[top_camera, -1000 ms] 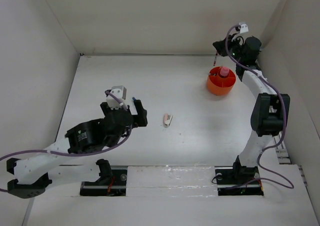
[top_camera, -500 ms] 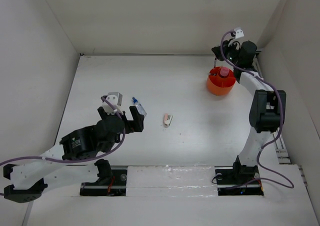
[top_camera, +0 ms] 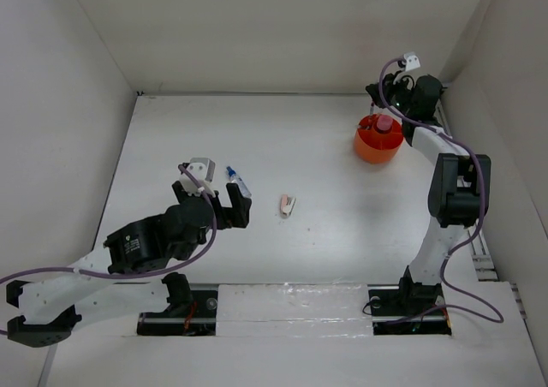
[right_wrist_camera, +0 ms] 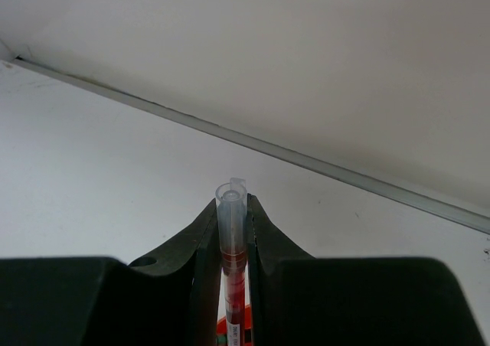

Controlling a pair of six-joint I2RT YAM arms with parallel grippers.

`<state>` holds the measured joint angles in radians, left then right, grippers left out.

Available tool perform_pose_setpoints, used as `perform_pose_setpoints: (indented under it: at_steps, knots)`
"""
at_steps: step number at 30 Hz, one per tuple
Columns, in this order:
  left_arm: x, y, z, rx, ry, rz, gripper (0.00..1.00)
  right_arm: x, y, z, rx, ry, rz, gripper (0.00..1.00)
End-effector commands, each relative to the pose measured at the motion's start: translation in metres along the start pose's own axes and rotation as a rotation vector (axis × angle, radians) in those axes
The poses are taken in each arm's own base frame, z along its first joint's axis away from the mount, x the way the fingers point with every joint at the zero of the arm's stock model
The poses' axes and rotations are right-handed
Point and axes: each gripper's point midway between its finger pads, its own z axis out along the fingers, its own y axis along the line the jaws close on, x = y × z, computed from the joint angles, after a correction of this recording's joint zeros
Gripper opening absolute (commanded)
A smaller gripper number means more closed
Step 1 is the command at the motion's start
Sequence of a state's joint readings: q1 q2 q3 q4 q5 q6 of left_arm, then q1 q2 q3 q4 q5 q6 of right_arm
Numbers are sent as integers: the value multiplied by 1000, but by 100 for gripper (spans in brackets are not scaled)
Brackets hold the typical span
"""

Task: Sort the stationery into containers
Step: Place the pen in the storage box.

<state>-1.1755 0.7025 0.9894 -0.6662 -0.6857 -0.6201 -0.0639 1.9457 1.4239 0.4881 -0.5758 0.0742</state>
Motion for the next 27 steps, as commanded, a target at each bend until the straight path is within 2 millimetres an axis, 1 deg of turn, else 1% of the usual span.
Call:
perform_pose_setpoints:
  at_steps: [1, 2, 3, 4, 5, 7, 8, 10, 15, 17, 18, 21, 22, 23, 24, 25, 26, 27]
  knots:
    - [-9, -5, -2, 35, -32, -17, 100, -8, -6, 4, -10, -52, -54, 2]
    - [-5, -4, -1, 31, -27, -11, 100, -8, -6, 4, -10, -52, -54, 2]
    - [-5, -4, -1, 31, -27, -11, 100, -8, -6, 4, -10, -52, -54, 4]
    - [-5, -4, -1, 31, -27, -11, 100, -3, -7, 5, -9, -44, -49, 4]
    - [-7, -5, 0, 35, -32, -17, 100, -3, -12, 3, 0, -45, -48, 4]
    - [-8, -6, -2, 47, -32, -23, 100, -3, -12, 3, 0, -45, -48, 5]
    - [-8, -6, -2, 47, -32, -23, 100, 2, -13, 4, 1, -38, -43, 5]
    - [-8, -6, -2, 47, -32, -23, 100, 4, -13, 4, 2, -30, -38, 8]
    - [-8, -6, -2, 47, -32, -13, 100, 4, -12, 4, -9, -29, -38, 9]
    - [-8, -6, -2, 47, -32, -13, 100, 4, -12, 4, -9, -29, -38, 13]
    - [-8, -6, -2, 47, -32, -13, 100, 8, -11, 3, -8, -21, -33, 16]
    - [-8, -6, -2, 47, -32, -13, 100, 9, -9, 3, -21, -20, -24, 26]
    - [-8, -6, -2, 47, -32, -13, 100, 14, -8, 4, -29, -12, -19, 28]
    - [-8, -6, -4, 58, -32, -19, 100, 13, -14, 1, -19, -13, -19, 30]
    - [-8, -6, -4, 59, -32, -19, 100, 11, -12, 1, -28, -20, -16, 35]
    - [-8, -6, -4, 59, -32, -19, 100, 16, -12, 0, -28, -12, -10, 35]
    - [-10, -6, -6, 63, -38, -25, 100, 16, -12, 0, -28, -12, -10, 35]
    - [-10, -6, -6, 63, -38, -25, 100, 9, -11, 0, -29, -27, -20, 37]
